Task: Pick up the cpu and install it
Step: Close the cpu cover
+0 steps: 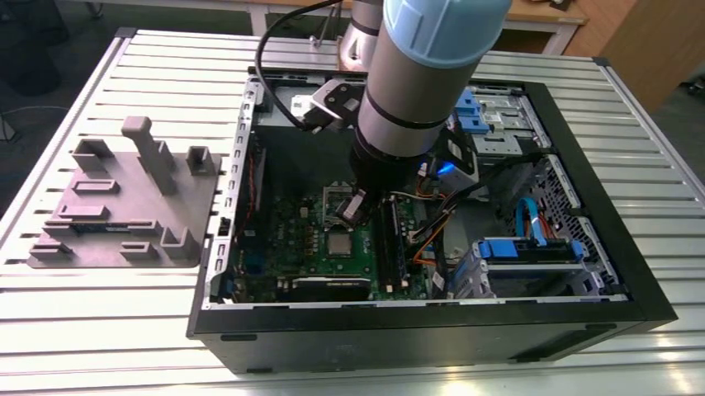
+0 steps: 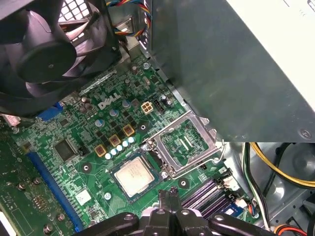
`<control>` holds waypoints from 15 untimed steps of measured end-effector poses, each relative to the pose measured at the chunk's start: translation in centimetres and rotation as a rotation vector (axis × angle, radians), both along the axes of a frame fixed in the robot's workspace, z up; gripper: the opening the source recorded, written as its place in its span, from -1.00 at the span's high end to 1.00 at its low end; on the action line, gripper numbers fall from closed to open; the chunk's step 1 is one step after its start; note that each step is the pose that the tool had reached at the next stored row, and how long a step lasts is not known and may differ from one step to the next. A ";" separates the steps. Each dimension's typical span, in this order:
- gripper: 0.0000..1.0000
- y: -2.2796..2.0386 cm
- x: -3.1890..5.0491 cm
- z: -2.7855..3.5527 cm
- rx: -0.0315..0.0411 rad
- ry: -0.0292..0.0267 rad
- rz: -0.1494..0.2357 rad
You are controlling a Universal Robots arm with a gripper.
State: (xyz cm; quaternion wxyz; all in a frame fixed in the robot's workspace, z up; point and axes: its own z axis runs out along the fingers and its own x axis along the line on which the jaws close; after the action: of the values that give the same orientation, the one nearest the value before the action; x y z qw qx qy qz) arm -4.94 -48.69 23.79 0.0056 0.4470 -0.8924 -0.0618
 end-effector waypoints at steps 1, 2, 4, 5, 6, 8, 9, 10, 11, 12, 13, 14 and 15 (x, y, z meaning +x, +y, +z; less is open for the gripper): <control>0.80 0.00 0.00 0.00 0.0000 0.0000 0.000; 0.80 0.00 0.00 0.00 0.0000 0.0000 0.000; 0.80 0.00 0.00 0.00 0.0000 0.0000 0.001; 0.80 0.00 0.00 0.00 0.0001 0.0000 0.001; 0.80 0.00 0.00 0.00 0.0000 0.0000 0.001; 0.80 0.00 0.00 0.00 0.0001 0.0000 0.006; 0.80 0.01 0.01 -0.01 0.0002 -0.0001 0.020; 0.80 0.01 0.01 -0.01 0.0001 -0.0001 0.036; 0.80 0.00 0.01 -0.01 0.0001 0.0000 0.050; 0.80 -0.01 0.02 -0.03 0.0013 0.0000 0.056; 0.80 -0.01 0.04 -0.07 0.0052 -0.0001 0.057; 0.80 0.01 0.05 -0.12 0.0129 -0.0004 0.058; 0.80 0.02 0.08 -0.16 0.0217 -0.0006 0.059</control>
State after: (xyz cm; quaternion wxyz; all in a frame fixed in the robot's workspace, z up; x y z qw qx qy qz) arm -4.86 -48.67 23.63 0.0023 0.4730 -0.8782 -0.0711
